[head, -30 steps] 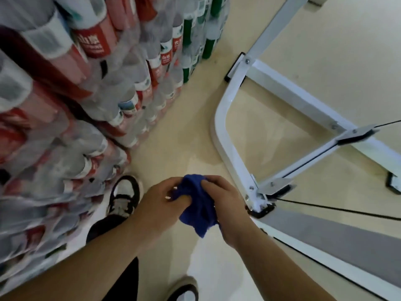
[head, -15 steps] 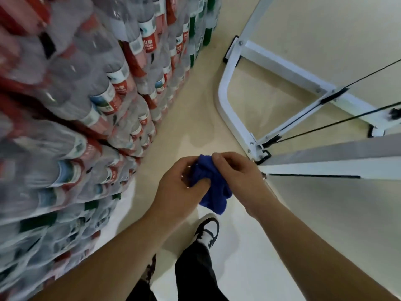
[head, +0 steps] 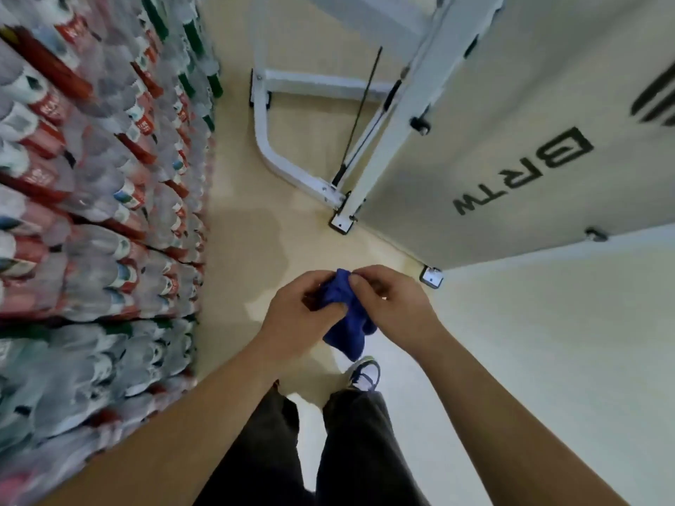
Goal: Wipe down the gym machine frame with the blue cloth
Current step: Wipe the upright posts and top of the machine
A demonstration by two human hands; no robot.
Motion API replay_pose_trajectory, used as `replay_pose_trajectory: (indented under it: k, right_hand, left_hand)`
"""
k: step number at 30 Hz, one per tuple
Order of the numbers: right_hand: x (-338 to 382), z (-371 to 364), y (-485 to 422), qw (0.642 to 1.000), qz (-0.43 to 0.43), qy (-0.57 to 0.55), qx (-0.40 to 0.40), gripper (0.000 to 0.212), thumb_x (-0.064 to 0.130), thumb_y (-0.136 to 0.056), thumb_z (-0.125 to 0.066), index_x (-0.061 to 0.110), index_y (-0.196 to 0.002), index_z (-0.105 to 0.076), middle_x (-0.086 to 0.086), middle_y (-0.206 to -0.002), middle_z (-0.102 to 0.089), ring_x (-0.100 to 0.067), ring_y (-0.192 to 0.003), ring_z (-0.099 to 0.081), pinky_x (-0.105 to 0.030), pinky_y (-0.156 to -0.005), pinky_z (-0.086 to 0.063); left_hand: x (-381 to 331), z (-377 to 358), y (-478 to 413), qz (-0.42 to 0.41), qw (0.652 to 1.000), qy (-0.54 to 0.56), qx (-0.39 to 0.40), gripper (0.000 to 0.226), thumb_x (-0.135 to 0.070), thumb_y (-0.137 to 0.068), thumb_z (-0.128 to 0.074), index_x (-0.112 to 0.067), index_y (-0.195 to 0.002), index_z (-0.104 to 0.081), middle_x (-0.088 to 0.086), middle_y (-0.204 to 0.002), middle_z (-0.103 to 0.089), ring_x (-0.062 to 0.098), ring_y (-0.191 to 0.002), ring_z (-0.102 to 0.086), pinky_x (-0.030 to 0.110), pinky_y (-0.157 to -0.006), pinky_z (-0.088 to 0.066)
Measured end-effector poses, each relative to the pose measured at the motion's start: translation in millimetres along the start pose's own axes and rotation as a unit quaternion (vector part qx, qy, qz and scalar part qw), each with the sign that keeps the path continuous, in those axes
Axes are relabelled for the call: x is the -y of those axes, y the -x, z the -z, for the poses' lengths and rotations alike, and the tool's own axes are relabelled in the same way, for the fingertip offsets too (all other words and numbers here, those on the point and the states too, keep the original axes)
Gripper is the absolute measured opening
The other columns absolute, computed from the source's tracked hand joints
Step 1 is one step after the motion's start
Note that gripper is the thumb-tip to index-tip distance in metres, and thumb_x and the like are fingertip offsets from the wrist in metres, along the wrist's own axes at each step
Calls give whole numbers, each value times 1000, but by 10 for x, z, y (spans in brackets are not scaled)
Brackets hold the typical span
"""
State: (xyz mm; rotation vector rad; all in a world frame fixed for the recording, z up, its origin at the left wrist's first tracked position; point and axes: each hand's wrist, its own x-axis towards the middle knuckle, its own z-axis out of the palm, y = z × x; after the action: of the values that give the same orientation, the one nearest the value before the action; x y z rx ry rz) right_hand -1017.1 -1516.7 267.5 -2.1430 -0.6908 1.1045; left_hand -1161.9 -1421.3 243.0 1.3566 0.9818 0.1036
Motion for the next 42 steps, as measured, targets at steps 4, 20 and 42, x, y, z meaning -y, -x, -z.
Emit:
replay_pose_trajectory:
  k: [4, 20, 42]
  right_hand:
    - [-352, 679, 701, 997, -7, -21, -70, 10, 31, -97, -65, 27, -95, -74, 14, -85, -74, -4, -81, -68, -20, -73, -53]
    - [-2378, 3132, 2784, 916, -95, -263, -288, 11, 25, -93, -73, 14, -89, -72, -4, -87, -74, -23, -83, -71, -50, -81, -58]
    - [-3446, 6410, 1906, 922, -20, -298, -244, 17, 19, -100, -63, 20, -96, -79, 0, -93, -78, -18, -88, -72, -30, -74, -56]
  left_hand:
    - [-339, -710, 374, -8, 998, -30, 60, 40, -7, -83, -75, -37, -108, -69, -14, -98, -74, 7, -94, -71, 23, -83, -57]
    - [-1166, -4196, 1268, -43, 965, -108, 235, 50, -3, -87, -68, -28, -129, -60, -12, -112, -68, 0, -92, -70, 24, -86, -57]
    - [-2591, -7202, -247, -120, 940, -145, 286, 33, -13, -89, -75, -35, -113, -69, -13, -103, -74, 8, -97, -71, 27, -85, -60]
